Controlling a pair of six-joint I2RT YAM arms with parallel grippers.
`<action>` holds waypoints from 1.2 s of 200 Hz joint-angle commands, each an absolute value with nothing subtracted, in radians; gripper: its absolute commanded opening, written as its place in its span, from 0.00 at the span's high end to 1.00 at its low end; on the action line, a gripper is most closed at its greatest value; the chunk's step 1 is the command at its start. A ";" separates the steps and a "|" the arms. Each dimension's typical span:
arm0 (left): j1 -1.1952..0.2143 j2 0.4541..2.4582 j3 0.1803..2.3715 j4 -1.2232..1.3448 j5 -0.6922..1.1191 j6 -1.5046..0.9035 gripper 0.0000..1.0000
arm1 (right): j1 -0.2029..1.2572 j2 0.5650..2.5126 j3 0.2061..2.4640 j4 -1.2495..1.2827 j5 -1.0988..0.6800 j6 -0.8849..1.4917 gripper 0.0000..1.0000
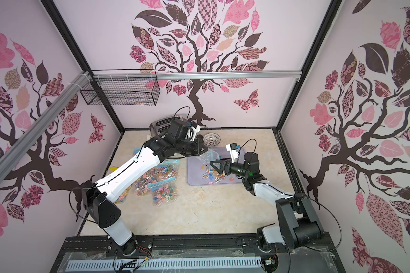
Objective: Pour candies out of the ziploc bag
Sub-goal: 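Pour the candies out of the ziploc bag onto the tray, then place the ziploc bag at the center of the board.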
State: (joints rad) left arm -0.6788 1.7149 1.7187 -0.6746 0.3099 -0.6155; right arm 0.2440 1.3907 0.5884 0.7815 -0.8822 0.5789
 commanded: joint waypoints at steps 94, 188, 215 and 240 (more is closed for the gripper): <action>-0.638 1.584 1.580 -0.679 0.207 -0.584 0.47 | 0.252 1.316 0.760 0.372 -0.673 0.425 1.00; -0.570 1.326 1.170 -0.830 -0.108 -0.618 0.03 | -0.026 1.519 0.933 0.329 0.014 0.351 1.00; -0.516 1.262 1.057 -0.809 -0.109 -0.647 0.04 | -0.086 1.668 0.932 0.443 0.036 0.383 1.00; -0.458 1.199 0.986 -0.801 -0.103 -0.655 0.05 | -0.109 1.748 0.934 0.454 0.068 0.393 1.00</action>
State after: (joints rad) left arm -0.5003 1.2621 1.0286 -0.8070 -0.0772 -0.6331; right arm -0.0948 1.7016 0.9298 0.3912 0.0048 0.3756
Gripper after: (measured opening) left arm 0.953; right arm 0.049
